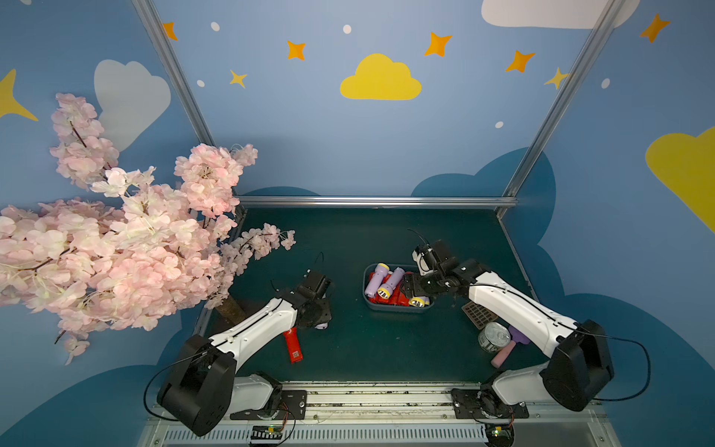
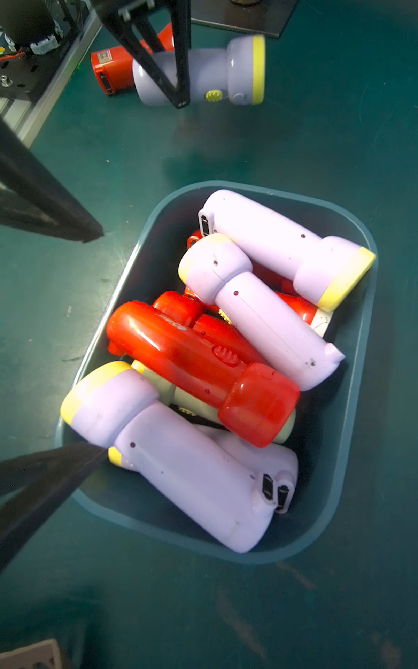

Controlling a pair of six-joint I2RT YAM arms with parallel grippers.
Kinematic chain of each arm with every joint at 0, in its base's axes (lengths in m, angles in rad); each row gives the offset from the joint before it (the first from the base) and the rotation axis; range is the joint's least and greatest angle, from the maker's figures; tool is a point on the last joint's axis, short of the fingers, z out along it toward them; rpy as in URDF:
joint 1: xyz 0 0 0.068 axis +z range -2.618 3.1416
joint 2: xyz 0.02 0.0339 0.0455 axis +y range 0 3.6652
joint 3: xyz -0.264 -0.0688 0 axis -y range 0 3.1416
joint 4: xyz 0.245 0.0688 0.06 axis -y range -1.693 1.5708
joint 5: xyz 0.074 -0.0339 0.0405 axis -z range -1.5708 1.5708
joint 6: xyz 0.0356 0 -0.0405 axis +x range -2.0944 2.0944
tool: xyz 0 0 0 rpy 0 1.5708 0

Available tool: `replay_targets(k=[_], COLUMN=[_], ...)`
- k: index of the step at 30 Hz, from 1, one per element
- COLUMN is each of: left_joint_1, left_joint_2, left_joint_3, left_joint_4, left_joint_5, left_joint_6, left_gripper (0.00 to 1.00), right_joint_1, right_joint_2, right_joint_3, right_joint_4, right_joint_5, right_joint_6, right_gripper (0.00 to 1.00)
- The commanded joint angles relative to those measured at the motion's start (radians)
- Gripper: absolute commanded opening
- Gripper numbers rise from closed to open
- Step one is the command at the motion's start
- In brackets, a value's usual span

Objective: Put the flashlights into the storage boxes
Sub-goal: Pick up the flashlight from the center of the board, then place the flashlight at the storage box.

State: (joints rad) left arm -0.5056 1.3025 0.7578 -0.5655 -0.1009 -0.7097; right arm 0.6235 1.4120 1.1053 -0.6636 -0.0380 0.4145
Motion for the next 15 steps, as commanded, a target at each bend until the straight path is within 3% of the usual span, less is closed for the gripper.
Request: replay_targets(k=[1, 15], left_joint_1=[-0.03, -0.215], left_joint_2=[0.034, 0.339], left_joint_3=[0.084, 0.494], left_joint_4=[-0.031, -0.097], left_joint_5=[0.0, -0.037], left_joint_6=[0.04, 0.128], left_gripper=[0.28, 0.26], right_joint_1=[0.004, -0.07], right_joint_2=[-0.038, -0.189], right_joint_3=[-0.02, -0.103], right_joint_4=[-0.026, -0.047], right_joint_5=[0.019, 0.034], right_joint_6=[0.009, 0.009], right_gripper=[0.88, 0.88])
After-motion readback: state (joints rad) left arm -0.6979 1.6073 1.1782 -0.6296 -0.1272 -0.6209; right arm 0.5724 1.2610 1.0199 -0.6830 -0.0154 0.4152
